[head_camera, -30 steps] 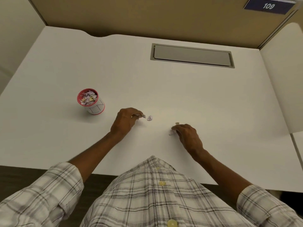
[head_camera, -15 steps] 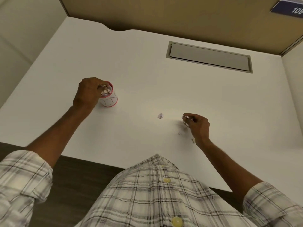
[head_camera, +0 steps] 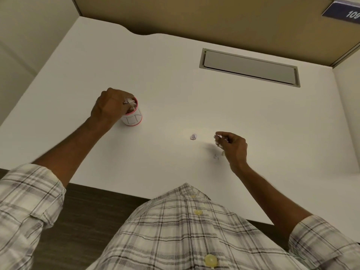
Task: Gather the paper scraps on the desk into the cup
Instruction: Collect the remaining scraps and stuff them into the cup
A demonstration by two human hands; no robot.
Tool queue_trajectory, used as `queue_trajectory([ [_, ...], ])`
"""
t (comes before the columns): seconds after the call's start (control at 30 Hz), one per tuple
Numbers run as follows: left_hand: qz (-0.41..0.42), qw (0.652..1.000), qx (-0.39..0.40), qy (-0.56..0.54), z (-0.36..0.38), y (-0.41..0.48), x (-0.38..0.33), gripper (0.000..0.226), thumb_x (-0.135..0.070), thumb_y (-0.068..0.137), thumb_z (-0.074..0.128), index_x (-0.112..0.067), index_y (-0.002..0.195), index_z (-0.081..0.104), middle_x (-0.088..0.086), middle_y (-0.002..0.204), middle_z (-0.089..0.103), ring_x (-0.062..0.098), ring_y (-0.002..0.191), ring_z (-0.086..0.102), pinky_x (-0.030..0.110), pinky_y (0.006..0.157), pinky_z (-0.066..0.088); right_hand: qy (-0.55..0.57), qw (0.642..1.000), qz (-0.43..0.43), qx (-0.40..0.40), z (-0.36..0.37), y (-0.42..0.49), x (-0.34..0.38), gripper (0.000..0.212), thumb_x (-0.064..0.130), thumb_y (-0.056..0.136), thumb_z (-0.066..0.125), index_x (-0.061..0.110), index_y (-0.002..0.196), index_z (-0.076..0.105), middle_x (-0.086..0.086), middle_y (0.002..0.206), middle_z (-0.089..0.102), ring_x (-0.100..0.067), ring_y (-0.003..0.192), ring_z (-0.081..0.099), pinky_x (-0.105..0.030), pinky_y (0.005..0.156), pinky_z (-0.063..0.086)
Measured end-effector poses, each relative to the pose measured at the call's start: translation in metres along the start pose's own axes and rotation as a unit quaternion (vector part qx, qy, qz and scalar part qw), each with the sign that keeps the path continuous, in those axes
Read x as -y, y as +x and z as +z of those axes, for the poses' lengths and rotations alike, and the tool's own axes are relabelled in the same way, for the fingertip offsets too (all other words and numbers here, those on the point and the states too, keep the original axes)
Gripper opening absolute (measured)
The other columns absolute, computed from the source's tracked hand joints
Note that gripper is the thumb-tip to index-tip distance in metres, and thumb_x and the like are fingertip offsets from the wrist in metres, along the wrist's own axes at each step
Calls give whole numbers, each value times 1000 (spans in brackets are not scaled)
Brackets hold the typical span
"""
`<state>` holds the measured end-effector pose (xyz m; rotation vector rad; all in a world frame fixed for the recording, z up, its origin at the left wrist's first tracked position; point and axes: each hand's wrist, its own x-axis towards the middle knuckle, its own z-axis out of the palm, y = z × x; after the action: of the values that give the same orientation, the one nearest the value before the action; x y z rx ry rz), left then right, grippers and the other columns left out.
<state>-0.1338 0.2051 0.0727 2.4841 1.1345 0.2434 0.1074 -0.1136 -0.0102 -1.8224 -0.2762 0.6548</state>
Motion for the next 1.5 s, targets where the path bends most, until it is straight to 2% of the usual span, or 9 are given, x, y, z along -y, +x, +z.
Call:
queue_trajectory([
  [0.2,1,1000,-25,15,-16,8,1,28,-26,83,72,-25,111,75,5,115,73,27,106,67,36,87,53,-5,1000,1,4,10,-4,-1,13,15,86,78,18,99,79,-7,84,78,-15,73,70,-34,81,58],
  [0.4,34,999,-24,20,-16,7,7,21,-17,86,69,-17,105,77,7,108,74,29,101,67,36,83,52,-5,1000,10,3,22,-10,3,13,15,88,77,20,99,79,-5,83,78,-14,76,72,-36,68,56],
  [0.73,28,995,72,68,9,17,16,22,-15,91,67,-13,111,75,16,122,68,35,110,63,40,98,50,-22,1000,5,-3,38,-15,15,15,19,88,76,18,103,79,-6,84,78,-14,78,73,-8,43,40],
  [0.9,57,994,70,58,2,18,16,22,-15,92,63,-10,109,76,16,114,71,34,105,65,37,92,50,-4,999,-11,36,60,-14,25,16,14,87,76,16,102,79,-8,81,77,-13,72,70,-22,70,56],
  [1.0,58,997,50,27,-6,17,19,23,-14,92,64,-10,111,75,14,115,72,31,106,66,32,89,50,7,997,-25,78,86,-14,45,18,17,83,74,15,101,79,-11,82,76,-14,69,67,-31,68,59],
  [1.1,56,998,30,9,-13,15,24,25,-8,91,63,-10,113,74,12,116,72,28,107,67,32,89,52,0,991,-51,125,119,-11,71,19,24,80,75,18,98,79,-4,75,72,-13,70,68,-14,54,49],
  [1.23,58,997,-25,-41,-19,5,33,25,-3,89,61,-8,109,75,11,110,74,26,103,68,30,87,52,11,979,-85,184,168,-2,105,16,17,86,79,11,101,78,-4,73,70,-17,72,67,-32,82,61],
  [1.37,6,994,-50,-94,-14,-4,44,26,-5,89,65,-10,113,74,6,110,74,18,99,69,20,85,50,-47,968,-142,203,216,3,125,16,15,90,73,9,104,77,-6,81,74,-14,73,68,-32,78,59],
  [1.5,-66,973,-79,-208,-12,-10,51,34,-1,86,69,-7,119,70,9,108,73,17,97,70,7,82,48,-154,945,-220,187,253,5,132,19,11,94,63,9,108,77,-4,100,76,-11,88,67,-14,73,50],
])
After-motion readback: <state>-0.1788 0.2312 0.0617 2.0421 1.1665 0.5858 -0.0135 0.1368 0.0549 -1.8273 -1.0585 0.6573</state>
